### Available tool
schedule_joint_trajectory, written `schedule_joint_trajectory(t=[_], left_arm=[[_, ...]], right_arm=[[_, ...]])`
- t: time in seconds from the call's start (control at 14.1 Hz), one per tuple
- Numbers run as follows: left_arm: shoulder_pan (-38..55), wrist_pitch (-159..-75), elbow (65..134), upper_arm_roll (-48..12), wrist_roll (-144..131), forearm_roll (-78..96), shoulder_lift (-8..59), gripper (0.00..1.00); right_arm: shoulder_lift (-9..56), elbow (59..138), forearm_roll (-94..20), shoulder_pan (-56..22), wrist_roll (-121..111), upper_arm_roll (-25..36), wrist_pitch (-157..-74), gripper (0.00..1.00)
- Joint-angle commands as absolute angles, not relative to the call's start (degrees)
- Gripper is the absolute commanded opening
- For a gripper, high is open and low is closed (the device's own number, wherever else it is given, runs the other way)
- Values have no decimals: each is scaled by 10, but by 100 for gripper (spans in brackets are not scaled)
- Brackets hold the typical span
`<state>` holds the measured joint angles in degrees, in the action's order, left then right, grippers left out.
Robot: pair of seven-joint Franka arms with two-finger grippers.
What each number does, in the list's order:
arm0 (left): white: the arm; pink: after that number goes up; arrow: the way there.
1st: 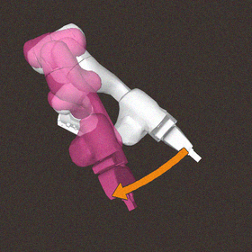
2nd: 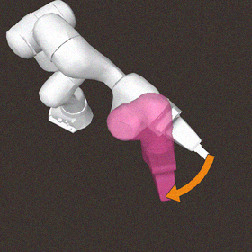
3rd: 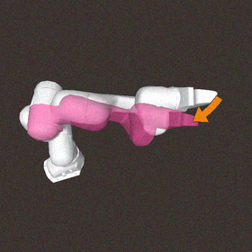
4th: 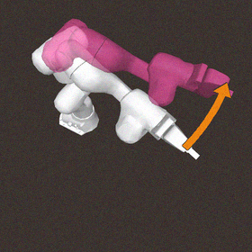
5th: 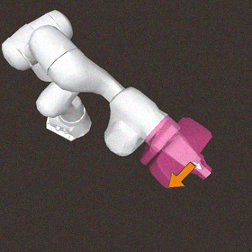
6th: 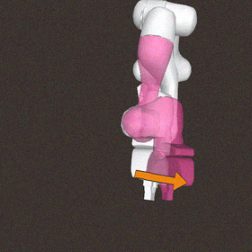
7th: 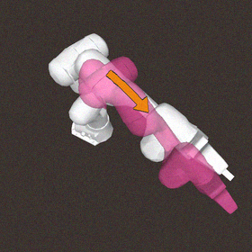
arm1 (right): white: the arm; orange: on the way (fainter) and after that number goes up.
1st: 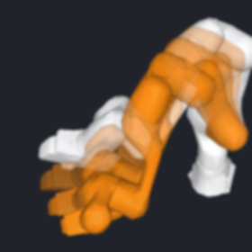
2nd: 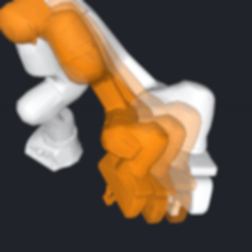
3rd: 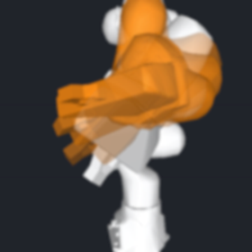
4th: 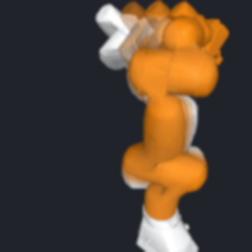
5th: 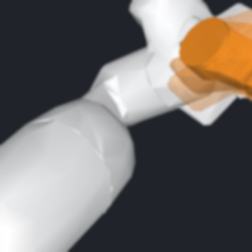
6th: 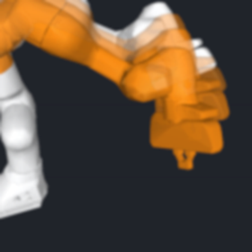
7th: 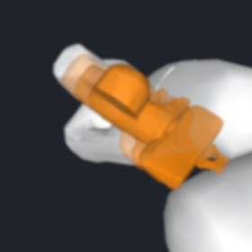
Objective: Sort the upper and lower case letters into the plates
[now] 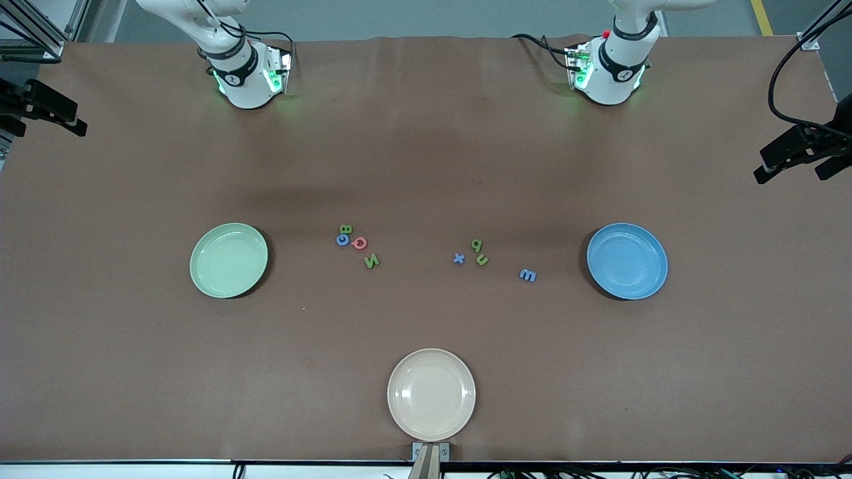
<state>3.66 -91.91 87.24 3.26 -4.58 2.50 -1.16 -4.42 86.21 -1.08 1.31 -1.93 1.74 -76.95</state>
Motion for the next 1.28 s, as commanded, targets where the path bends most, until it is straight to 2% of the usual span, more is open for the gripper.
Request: schedule_joint_trajectory(t=[0.0,0.64,1.2], left_arm=[[42,-910,868,34,-36,13,-11,100],[44,-899,873,28,-31,21,-5,100],[44,-889,885,-68,-48,24,92,100]], right_arm=[[-55,869,-5,9,-11,18,-771,100],[-48,849,-6,10,-14,18,-768,100],[-16,850,-10,15,-16,20,-775,100]])
